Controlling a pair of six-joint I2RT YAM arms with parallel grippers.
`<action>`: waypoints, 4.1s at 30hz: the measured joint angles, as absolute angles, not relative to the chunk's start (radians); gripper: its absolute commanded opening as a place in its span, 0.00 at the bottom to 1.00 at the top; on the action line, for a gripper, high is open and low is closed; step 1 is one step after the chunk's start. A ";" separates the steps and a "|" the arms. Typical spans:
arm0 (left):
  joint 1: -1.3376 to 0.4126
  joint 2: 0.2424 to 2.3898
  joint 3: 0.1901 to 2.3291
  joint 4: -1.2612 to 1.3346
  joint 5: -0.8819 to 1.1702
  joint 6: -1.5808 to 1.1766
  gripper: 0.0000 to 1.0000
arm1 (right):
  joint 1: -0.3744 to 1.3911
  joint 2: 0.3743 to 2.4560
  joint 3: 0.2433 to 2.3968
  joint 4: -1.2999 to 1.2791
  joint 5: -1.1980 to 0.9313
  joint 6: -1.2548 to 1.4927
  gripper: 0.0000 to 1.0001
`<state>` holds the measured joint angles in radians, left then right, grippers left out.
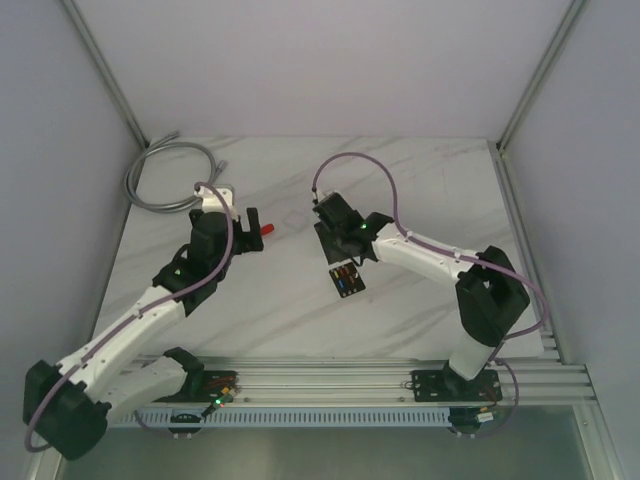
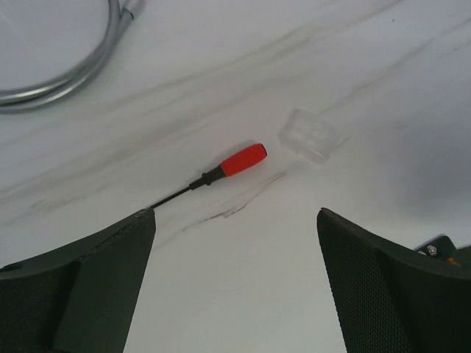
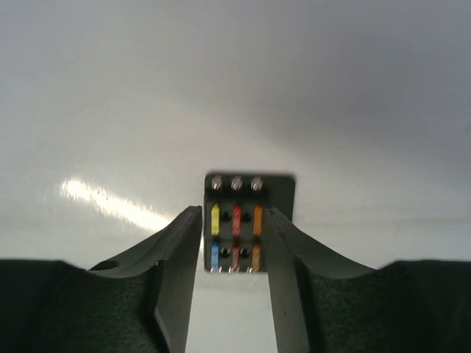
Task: Snap on the fuse box
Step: Install the fuse at the fuse box base, then pick up the fuse box cover from the center of the board, then close the fuse box cover on the fuse box base.
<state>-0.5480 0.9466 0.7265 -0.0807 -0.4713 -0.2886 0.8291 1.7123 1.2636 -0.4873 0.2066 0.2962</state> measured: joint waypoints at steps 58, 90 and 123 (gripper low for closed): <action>-0.176 0.881 0.713 -0.197 -0.156 -0.362 1.00 | 0.739 2.000 1.393 -0.101 0.168 0.051 0.51; -0.163 0.873 0.711 -0.196 -0.123 -0.366 1.00 | 0.893 1.543 0.929 -0.245 0.352 0.458 0.56; -0.163 0.873 0.711 -0.196 -0.115 -0.366 1.00 | 0.909 1.618 1.046 -0.376 0.347 0.427 0.73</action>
